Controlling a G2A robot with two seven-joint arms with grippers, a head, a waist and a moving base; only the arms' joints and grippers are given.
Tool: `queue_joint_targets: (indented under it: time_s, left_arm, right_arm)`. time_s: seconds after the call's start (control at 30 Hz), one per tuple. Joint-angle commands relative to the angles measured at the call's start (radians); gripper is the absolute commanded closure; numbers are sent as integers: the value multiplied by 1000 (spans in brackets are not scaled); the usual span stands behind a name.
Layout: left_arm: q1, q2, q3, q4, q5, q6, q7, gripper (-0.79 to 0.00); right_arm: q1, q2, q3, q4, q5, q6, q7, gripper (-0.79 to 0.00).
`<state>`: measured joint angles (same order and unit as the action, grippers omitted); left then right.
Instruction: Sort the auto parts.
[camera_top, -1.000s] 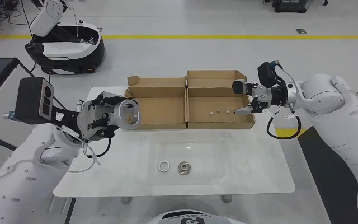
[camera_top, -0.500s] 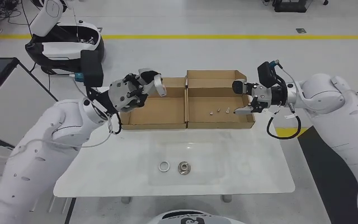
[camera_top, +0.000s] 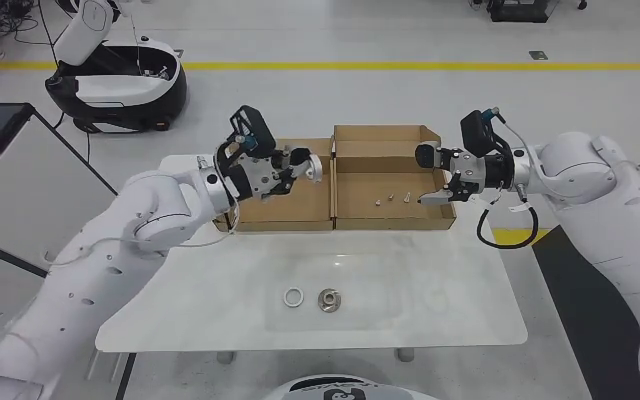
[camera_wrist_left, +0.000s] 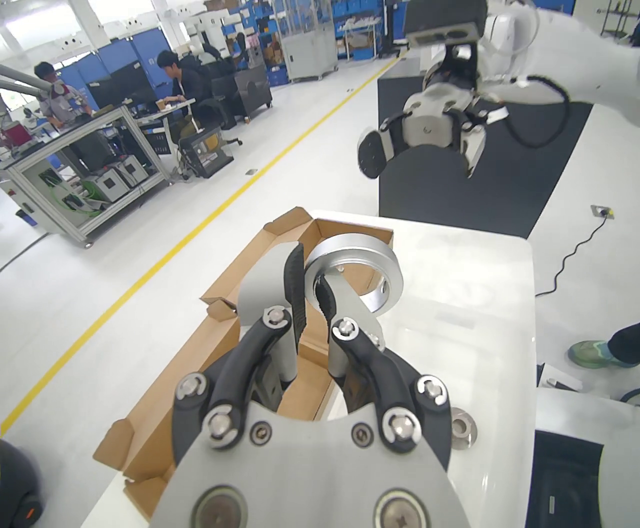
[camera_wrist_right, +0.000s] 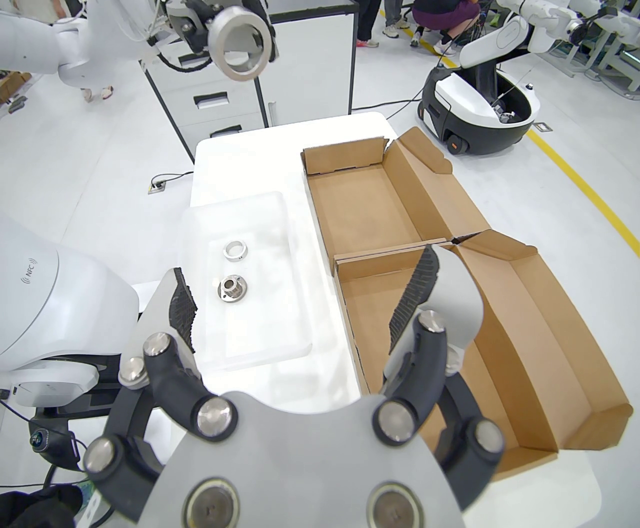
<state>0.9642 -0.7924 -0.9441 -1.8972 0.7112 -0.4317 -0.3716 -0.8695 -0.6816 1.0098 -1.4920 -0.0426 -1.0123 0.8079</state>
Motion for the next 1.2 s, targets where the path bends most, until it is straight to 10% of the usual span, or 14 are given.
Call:
queue_joint_targets:
  time_s: [0.0,0.63,1.17]
  left_arm:
    - [-35,-16,40,28,19,16,-23,0]
    - [-435,-260,431,503,198,148,-223,0]
    - [-550,-481,615,905,207,72,-314,0]
  right_arm:
    - [0,0,0,0,0,0,0,-785]
    - [0,0,0,0,0,0,0,-785]
    - [0,0,0,0,0,0,0,-785]
